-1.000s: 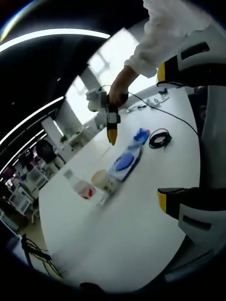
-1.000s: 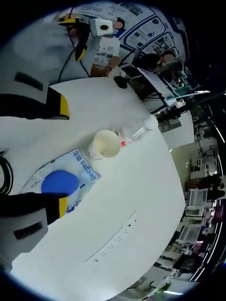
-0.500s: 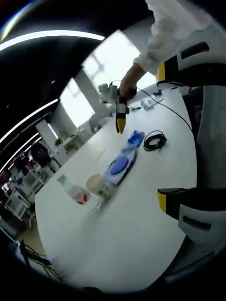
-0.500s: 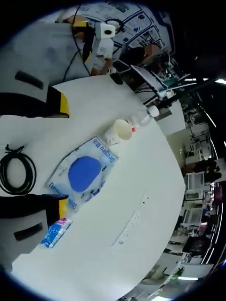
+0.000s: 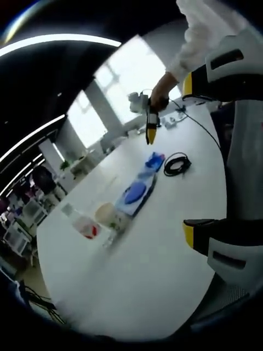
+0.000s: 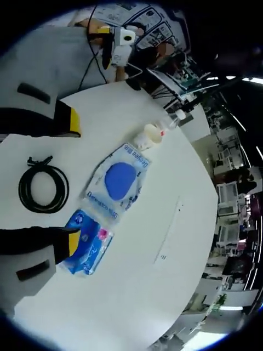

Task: Arrange the tabletop items into an orderly group along one side of the table until the central work area is clear of visible clutter.

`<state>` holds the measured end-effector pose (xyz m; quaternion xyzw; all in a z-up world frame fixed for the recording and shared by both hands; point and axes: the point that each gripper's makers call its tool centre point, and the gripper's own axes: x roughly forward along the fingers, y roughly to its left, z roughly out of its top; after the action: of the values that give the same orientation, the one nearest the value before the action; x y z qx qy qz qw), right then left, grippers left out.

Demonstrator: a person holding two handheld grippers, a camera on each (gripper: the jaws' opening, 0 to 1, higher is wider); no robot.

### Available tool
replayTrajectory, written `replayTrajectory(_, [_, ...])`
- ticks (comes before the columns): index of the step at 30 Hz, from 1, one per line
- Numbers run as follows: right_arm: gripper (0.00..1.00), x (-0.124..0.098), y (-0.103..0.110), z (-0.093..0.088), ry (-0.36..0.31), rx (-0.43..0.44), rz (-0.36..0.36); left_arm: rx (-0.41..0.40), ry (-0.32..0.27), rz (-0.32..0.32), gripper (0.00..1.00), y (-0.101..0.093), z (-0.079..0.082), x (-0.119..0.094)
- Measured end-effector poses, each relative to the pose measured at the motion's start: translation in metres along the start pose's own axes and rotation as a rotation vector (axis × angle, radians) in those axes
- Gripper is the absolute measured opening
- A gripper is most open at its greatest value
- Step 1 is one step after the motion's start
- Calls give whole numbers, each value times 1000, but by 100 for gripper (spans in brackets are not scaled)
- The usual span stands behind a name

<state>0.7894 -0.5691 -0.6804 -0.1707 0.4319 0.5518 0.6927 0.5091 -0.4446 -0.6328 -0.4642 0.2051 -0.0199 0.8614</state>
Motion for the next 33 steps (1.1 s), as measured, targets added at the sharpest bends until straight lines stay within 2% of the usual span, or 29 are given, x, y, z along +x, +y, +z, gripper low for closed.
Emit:
replayTrajectory(3, [64, -4, -1, -5, -15, 21, -2, 2, 4, 3, 85, 1, 1, 0])
replayTrajectory(7, [64, -10, -1, -11, -66, 64, 8, 6, -13, 13, 85, 3, 11, 0])
replayTrajectory(11, [64, -18, -4, -22, -109, 84, 8, 74, 12, 40, 85, 4, 16, 0])
replayTrajectory(13, [64, -24, -5, -24, -140, 84, 9, 127, 50, 37, 85, 1, 15, 0])
replayTrajectory(19, [64, -49, -5, -24, -312, 104, -39, 255, 110, 65, 86, 4, 22, -2])
replayTrajectory(21, [66, -54, -7, -26, -335, 91, -50, 270, 113, 67, 87, 6, 28, -1])
replayTrajectory(23, [68, -61, -10, -32, -364, 42, -91, 273, 112, 71, 88, 9, 32, -2])
replayTrajectory(25, [71, -65, -7, -39, -388, 36, -93, 276, 110, 74, 89, 11, 36, -2])
replayTrajectory(29, [75, -78, -5, -51, -461, 79, -95, 300, 106, 79, 91, 15, 42, -2])
replayTrajectory(33, [79, -91, 13, -66, -503, 65, -105, 370, 113, 91, 94, 20, 47, -1])
